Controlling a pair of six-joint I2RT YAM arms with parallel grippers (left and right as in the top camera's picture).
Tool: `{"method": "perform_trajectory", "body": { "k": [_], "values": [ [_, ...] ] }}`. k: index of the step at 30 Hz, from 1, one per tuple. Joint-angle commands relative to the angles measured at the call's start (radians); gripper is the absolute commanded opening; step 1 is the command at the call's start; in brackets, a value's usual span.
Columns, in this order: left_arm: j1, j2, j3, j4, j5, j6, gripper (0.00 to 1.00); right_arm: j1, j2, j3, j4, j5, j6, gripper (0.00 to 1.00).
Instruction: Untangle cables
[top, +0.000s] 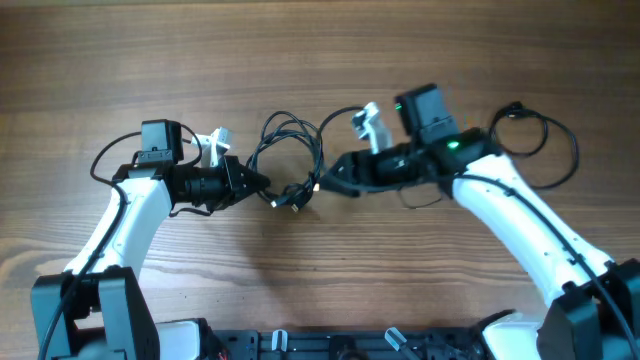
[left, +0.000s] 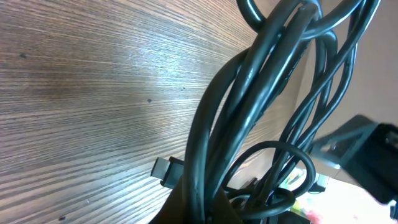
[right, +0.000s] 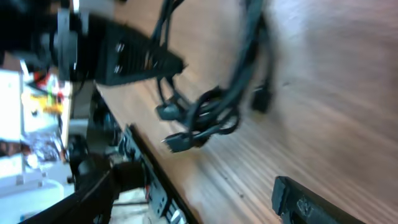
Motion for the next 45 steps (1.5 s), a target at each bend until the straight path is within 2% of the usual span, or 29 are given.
{"method": "perform_trajectory", "body": {
  "k": [1, 8, 9, 11, 13, 18, 21, 25, 28, 34, 37, 39, 41, 43, 45],
  "values": [
    [-0.005, 0.006, -0.005, 0.003, 0.047, 0.003, 0.04, 0.085, 0.012, -0.009, 0.024, 0.071, 0.002, 0.78],
    [-0.005, 0.006, -0.005, -0.018, 0.047, -0.053, 0.05, 0.130, 0.001, 0.035, 0.067, 0.089, 0.029, 0.62],
    [-0.005, 0.006, -0.005, -0.031, 0.037, -0.052, 0.11, 0.134, -0.012, 0.051, 0.067, 0.090, 0.027, 0.60],
    [-0.005, 0.006, -0.005, -0.039, 0.017, -0.045, 0.05, 0.139, -0.039, 0.068, 0.058, 0.139, 0.027, 0.52],
    [-0.005, 0.006, -0.005, -0.042, 0.017, -0.045, 0.04, 0.145, -0.055, 0.068, 0.053, 0.182, 0.035, 0.46],
    [-0.005, 0.006, -0.005, -0.042, -0.022, -0.041, 0.04, 0.152, -0.055, 0.063, 0.048, 0.182, 0.130, 0.47],
    [-0.005, 0.006, -0.005, -0.042, -0.023, 0.008, 0.04, 0.169, -0.053, 0.057, 0.010, 0.190, 0.062, 0.51],
    [-0.005, 0.006, -0.005, -0.042, 0.027, 0.020, 0.04, 0.229, -0.051, 0.057, -0.010, 0.348, 0.068, 0.52],
    [-0.005, 0.006, -0.005, -0.062, 0.121, 0.088, 0.04, 0.283, -0.047, 0.057, -0.043, 0.554, 0.221, 0.52],
    [-0.005, 0.006, -0.005, -0.065, 0.127, 0.098, 0.04, 0.324, 0.038, 0.057, -0.027, 0.608, 0.348, 0.51],
    [-0.005, 0.006, -0.005, -0.069, 0.127, 0.125, 0.04, 0.324, 0.064, 0.058, 0.031, 0.608, 0.348, 0.35],
    [-0.005, 0.006, -0.005, -0.072, 0.126, 0.139, 0.04, 0.323, 0.063, 0.058, 0.064, 0.608, 0.348, 0.32],
    [-0.005, 0.006, -0.005, -0.072, 0.127, 0.138, 0.04, 0.318, 0.063, 0.058, 0.083, 0.615, 0.359, 0.21],
    [-0.005, 0.006, -0.005, -0.072, 0.127, 0.138, 0.04, 0.314, 0.063, 0.058, 0.075, 0.658, 0.403, 0.16],
    [-0.005, 0.006, -0.005, -0.072, 0.126, 0.138, 0.04, 0.307, 0.063, 0.058, 0.074, 0.677, 0.403, 0.16]
  ]
}}
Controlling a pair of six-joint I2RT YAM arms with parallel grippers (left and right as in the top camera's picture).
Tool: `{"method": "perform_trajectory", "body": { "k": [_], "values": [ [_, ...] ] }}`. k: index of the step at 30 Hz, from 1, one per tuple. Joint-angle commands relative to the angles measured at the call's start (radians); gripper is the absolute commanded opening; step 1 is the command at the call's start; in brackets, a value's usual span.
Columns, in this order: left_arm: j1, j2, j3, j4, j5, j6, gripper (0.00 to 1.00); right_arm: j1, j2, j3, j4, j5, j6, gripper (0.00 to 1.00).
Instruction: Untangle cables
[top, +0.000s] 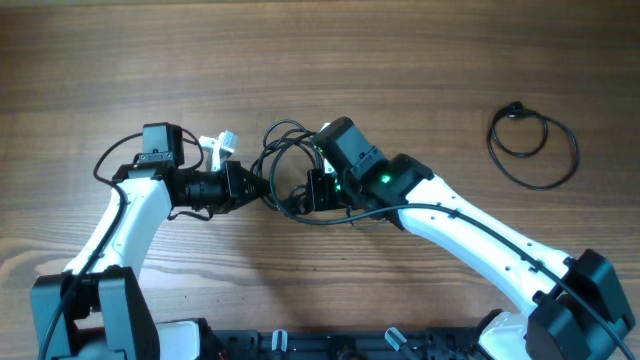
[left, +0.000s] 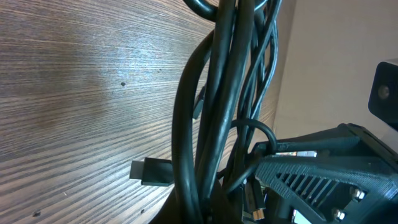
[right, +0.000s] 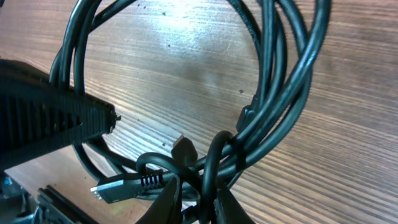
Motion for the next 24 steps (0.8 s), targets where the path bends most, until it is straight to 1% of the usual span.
{"method": "perform_trajectory", "body": {
  "k": [1, 2, 5, 9, 11, 14, 16, 18, 20, 22, 24],
  "values": [
    [-0.005, 0.006, -0.003, -0.005, 0.039, 0.032, 0.04, -0.013, 0.006, 0.016, 0.005, 0.078, 0.055, 0.23],
    [-0.005, 0.006, -0.003, -0.005, 0.039, 0.032, 0.04, -0.013, 0.006, 0.016, 0.005, 0.087, 0.074, 0.25],
    [-0.005, 0.006, -0.003, -0.005, 0.039, 0.032, 0.04, -0.013, 0.008, 0.016, 0.002, 0.128, 0.108, 0.25],
    [-0.005, 0.006, -0.003, -0.005, 0.039, 0.032, 0.04, -0.013, 0.034, 0.016, -0.003, 0.126, 0.115, 0.25],
    [-0.005, 0.006, -0.003, -0.005, 0.039, 0.032, 0.04, -0.013, 0.054, 0.016, -0.013, 0.101, 0.150, 0.24],
    [-0.005, 0.006, -0.004, -0.005, 0.038, 0.032, 0.04, -0.013, 0.058, 0.016, -0.009, 0.066, 0.150, 0.21],
    [-0.005, 0.006, -0.003, -0.005, 0.037, 0.035, 0.04, -0.013, 0.058, 0.016, -0.009, 0.066, 0.149, 0.14],
    [-0.005, 0.006, -0.003, -0.004, 0.034, 0.035, 0.04, -0.013, 0.057, 0.016, -0.009, 0.066, 0.149, 0.04],
    [-0.005, 0.006, -0.003, -0.004, 0.024, 0.035, 0.04, -0.013, 0.056, 0.017, -0.009, 0.052, 0.145, 0.04],
    [-0.005, 0.006, -0.003, -0.004, 0.016, 0.035, 0.04, -0.016, 0.049, 0.017, 0.003, -0.004, 0.087, 0.04],
    [-0.005, 0.006, -0.003, 0.000, 0.000, 0.035, 0.04, -0.036, 0.025, 0.021, 0.003, -0.059, 0.064, 0.04]
  ]
}}
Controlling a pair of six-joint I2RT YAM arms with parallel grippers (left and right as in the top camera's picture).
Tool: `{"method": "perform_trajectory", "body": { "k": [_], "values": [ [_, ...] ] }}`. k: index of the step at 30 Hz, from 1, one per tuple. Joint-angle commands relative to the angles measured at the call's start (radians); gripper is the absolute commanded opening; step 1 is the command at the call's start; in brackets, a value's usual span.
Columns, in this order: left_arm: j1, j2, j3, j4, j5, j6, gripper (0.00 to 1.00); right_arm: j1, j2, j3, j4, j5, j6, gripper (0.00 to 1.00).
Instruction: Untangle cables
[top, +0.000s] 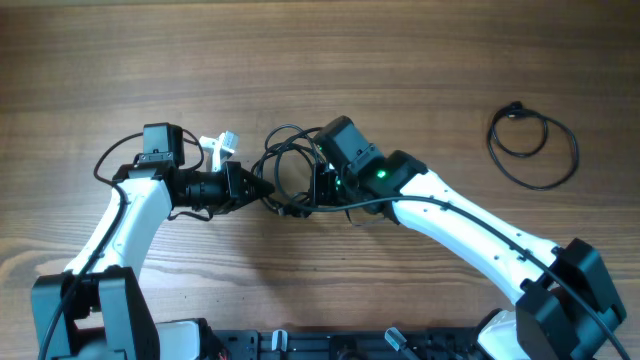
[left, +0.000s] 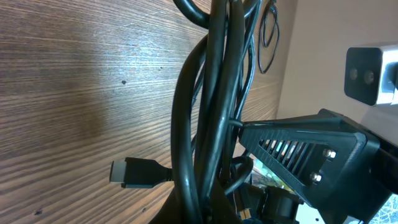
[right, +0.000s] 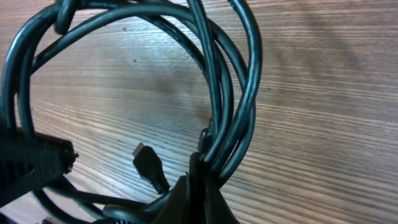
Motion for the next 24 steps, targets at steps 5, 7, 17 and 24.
{"method": "perform_trajectory", "body": {
  "k": [5, 7, 17, 24],
  "values": [
    [-0.004, 0.006, -0.003, 0.020, -0.100, 0.003, 0.04, -0.135, -0.153, 0.020, -0.044, -0.225, -0.144, 0.04],
    [-0.004, 0.006, -0.003, 0.029, -0.191, -0.084, 0.04, -0.204, -0.226, 0.020, -0.056, -0.350, -0.185, 0.04],
    [-0.004, 0.006, -0.004, 0.026, -0.455, -0.300, 0.04, -0.457, -0.388, 0.019, -0.064, -0.845, -0.261, 0.04],
    [-0.004, 0.006, -0.004, 0.027, -0.466, -0.300, 0.04, -0.456, -0.384, 0.010, -0.256, -0.465, -0.440, 0.04]
  ]
}}
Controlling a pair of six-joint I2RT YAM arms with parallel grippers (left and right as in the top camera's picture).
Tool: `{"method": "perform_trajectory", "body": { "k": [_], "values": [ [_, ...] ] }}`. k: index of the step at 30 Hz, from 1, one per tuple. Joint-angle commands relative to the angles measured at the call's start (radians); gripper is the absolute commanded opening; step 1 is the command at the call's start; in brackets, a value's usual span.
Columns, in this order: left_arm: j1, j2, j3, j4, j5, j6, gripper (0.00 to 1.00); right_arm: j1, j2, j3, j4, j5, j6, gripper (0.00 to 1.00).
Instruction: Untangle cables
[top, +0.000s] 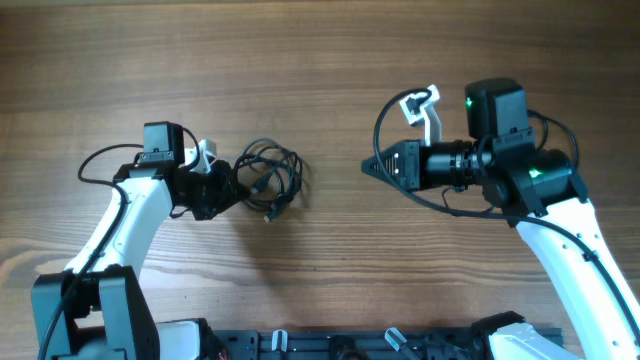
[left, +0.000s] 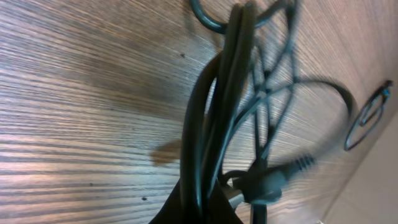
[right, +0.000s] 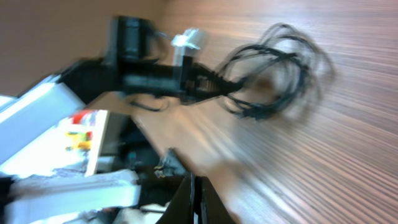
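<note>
A bundle of black cables (top: 268, 178) lies left of the table's middle. My left gripper (top: 234, 190) is shut on its left side. In the left wrist view the strands (left: 217, 124) rise from between the shut fingers (left: 199, 214), with a plug (left: 267, 180) hanging beside them. My right gripper (top: 366, 167) points left, well to the right of the bundle and apart from it. In the blurred right wrist view its fingers (right: 193, 205) are shut with nothing showing between them, and the bundle (right: 273, 68) is far off.
A second black cable loop (top: 568, 124) lies at the far right, mostly hidden behind my right arm. The right arm's own wiring loops round its wrist (top: 400, 110). The wooden table (top: 320, 60) runs to all edges; the robot's base frame (top: 330, 350) lines the near edge.
My right gripper was pinched on the bundle's right side; now it is shut on nothing, far to the right. The bundle sits a little further left and more compact, still held by my left gripper.
My left gripper held the bundle's left side throughout. The right gripper first stood just right of the bundle, then was over it with fingers around the strands, then was shut on them. Now it has let go and stands far right, with the bundle still one clump.
</note>
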Motion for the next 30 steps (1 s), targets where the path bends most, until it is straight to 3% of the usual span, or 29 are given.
{"method": "perform_trajectory", "body": {
  "k": [1, 9, 15, 20, 25, 30],
  "values": [
    [0.000, 0.002, -0.005, 0.003, -0.039, -0.002, 0.04, 0.000, 0.001, 0.002, -0.067, 0.253, -0.064, 0.04],
    [0.000, 0.002, -0.005, 0.004, -0.039, -0.002, 0.04, 0.051, 0.001, -0.101, -0.015, 0.255, -0.063, 0.05],
    [0.000, 0.002, -0.005, 0.003, -0.019, -0.002, 0.04, 0.189, 0.001, -0.191, 0.189, 0.284, 0.022, 0.33],
    [0.001, 0.002, -0.005, -0.009, 0.135, -0.002, 0.04, 0.215, 0.011, -0.220, 0.230, 0.383, 0.101, 0.42],
    [0.003, 0.002, -0.005, -0.039, 0.446, -0.004, 0.04, 0.215, 0.019, -0.220, 0.227, 0.378, 0.103, 0.41],
    [0.015, 0.002, -0.005, -0.023, 0.629, -0.152, 0.04, 0.215, 0.019, -0.220, 0.216, 0.378, 0.153, 0.42]
  ]
}}
